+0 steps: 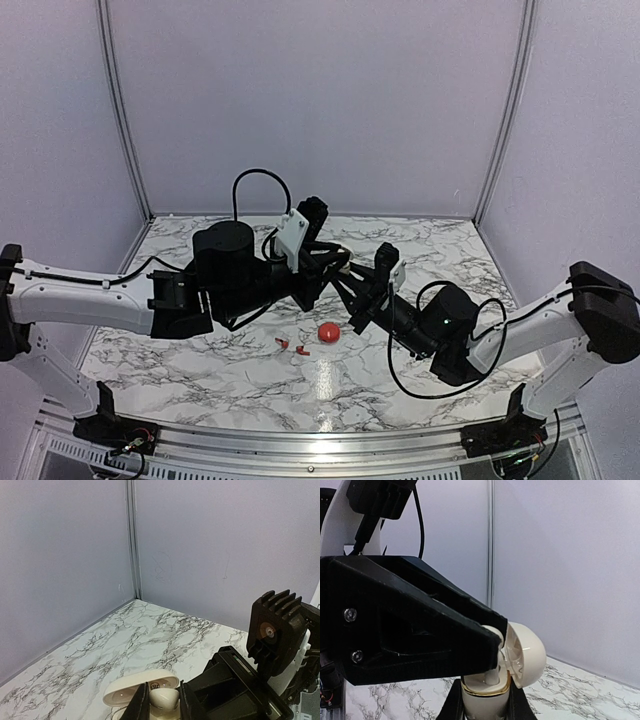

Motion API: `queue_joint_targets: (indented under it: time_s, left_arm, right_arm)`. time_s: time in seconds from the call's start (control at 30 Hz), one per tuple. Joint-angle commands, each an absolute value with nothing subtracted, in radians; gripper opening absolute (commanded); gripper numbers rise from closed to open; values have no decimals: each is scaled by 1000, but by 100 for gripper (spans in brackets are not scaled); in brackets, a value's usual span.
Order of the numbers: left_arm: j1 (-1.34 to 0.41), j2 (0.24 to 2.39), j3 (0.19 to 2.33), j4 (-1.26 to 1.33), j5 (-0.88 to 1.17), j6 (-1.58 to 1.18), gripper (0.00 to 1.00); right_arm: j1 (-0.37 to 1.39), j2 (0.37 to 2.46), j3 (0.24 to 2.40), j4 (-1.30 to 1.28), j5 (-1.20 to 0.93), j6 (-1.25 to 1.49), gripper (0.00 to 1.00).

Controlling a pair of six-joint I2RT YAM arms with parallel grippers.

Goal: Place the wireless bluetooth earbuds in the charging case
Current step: Insert the right earbud into the right side groove of the charging case, then close the charging case with the earbuds inside.

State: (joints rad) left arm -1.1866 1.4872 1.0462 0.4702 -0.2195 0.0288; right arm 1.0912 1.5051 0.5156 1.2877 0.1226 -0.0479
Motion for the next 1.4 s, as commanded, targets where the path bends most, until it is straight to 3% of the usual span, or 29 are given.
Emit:
queue_joint_targets:
  time_s: [0.0, 0.23, 0.7, 0.93, 1.07, 1.2, 1.37]
  left_arm:
    - [-1181, 1501, 1046, 354, -270, 47, 21]
    - [-1181, 1489, 1048, 348, -265, 64, 26]
    - [-1181, 1437, 1051, 315, -291, 107, 49]
    - [-1179, 1342, 1037, 266, -286, 132, 53]
    - [-1153, 1275, 1024, 193, -230, 113, 58]
    - [-1114, 1232, 1035, 37, -39, 170, 62]
    - [-1114, 1214, 1003, -52, 59, 238, 76]
  right_arm:
    - [1101, 1462, 574, 1405, 135, -48, 0]
    - [1101, 1474, 570, 1407, 132, -37, 0]
    - [1096, 1483, 552, 1416, 139, -14, 0]
    - [1088, 1457, 526, 1382, 109, -6, 0]
    - [1066, 1407, 483, 1345, 41, 14, 0]
    - [1030, 1336, 451, 1250, -105, 32, 0]
    - [1000, 1250, 445, 1092, -274, 40, 0]
